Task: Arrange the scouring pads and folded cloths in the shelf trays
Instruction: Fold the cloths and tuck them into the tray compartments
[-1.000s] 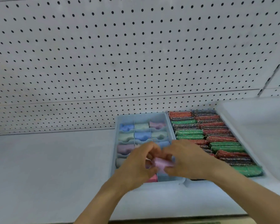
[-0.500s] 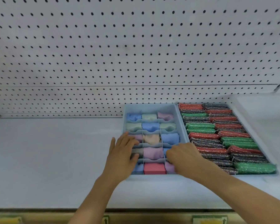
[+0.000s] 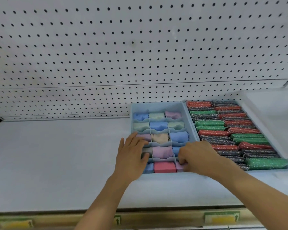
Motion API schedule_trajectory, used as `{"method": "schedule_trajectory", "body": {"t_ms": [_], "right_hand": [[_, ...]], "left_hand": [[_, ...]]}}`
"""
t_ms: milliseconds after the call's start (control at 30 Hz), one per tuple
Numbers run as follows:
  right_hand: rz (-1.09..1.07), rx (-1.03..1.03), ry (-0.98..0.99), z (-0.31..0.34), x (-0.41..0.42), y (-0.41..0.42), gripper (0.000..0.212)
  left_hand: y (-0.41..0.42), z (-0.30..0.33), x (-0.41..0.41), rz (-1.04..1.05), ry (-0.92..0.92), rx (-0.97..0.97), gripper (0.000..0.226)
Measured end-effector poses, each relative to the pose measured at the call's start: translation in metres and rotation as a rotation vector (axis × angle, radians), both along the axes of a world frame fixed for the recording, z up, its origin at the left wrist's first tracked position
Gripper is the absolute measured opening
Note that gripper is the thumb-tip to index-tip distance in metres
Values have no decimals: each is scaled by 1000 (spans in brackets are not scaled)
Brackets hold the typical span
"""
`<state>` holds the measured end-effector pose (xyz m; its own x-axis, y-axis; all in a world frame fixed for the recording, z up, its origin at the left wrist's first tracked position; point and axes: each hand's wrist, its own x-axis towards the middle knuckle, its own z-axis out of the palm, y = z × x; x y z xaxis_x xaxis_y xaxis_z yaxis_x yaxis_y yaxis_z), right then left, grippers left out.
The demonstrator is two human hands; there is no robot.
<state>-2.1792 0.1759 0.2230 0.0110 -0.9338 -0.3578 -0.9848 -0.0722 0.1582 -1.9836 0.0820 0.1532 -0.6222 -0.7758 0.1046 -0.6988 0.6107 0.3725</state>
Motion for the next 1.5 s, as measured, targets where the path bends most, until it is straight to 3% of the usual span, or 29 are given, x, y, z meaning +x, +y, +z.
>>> {"method": "schedule_trajectory", "body": {"t_ms": [100,200,333,400,467,567,667,833,967,1033,1167,1267,1400,1500], "right_hand": [[-31,14,-45,3,3,1,13],[-78,-28,-130,3,-1,6,13],[-193,-420,-334,1,-35,35,19],[-254,-666,-361,1,-68,56,7],[-341,-743,-333,-3,-108,74,15],[-429,-643,-241,-11,-158,83,36],[-363,-608,-235,-13,-176,81,32],[-175,-523,-312,-12,-192,92,17],[-149,-492,-312,-9,-211,102,18],[-136,-500,-342,-7,-217,104,14],[-70,-446,-214,-5,-204,100,5],[-72,-350,-76,-1,-195,91,20],[15,-321,-56,-2,-189,86,39],[-72,-337,-184,-3,-205,89,10]], "left_hand": [[-1,-2,1,-2,-2,-8,34],[-1,0,2,1,-43,-11,34],[7,11,-4,35,-88,-21,35],[19,21,-22,26,-15,-60,34],[38,34,-56,-72,124,-58,41],[75,47,-120,-287,178,101,54],[88,49,-172,-354,135,69,68],[88,30,-199,-339,-263,-9,92],[89,21,-199,-307,-359,5,90],[91,24,-201,-283,-365,-4,89],[99,26,-212,-215,-249,29,81],[113,29,-224,-259,-187,48,66],[120,27,-228,-208,-214,22,78],[126,29,-229,-196,-221,12,86]]}}
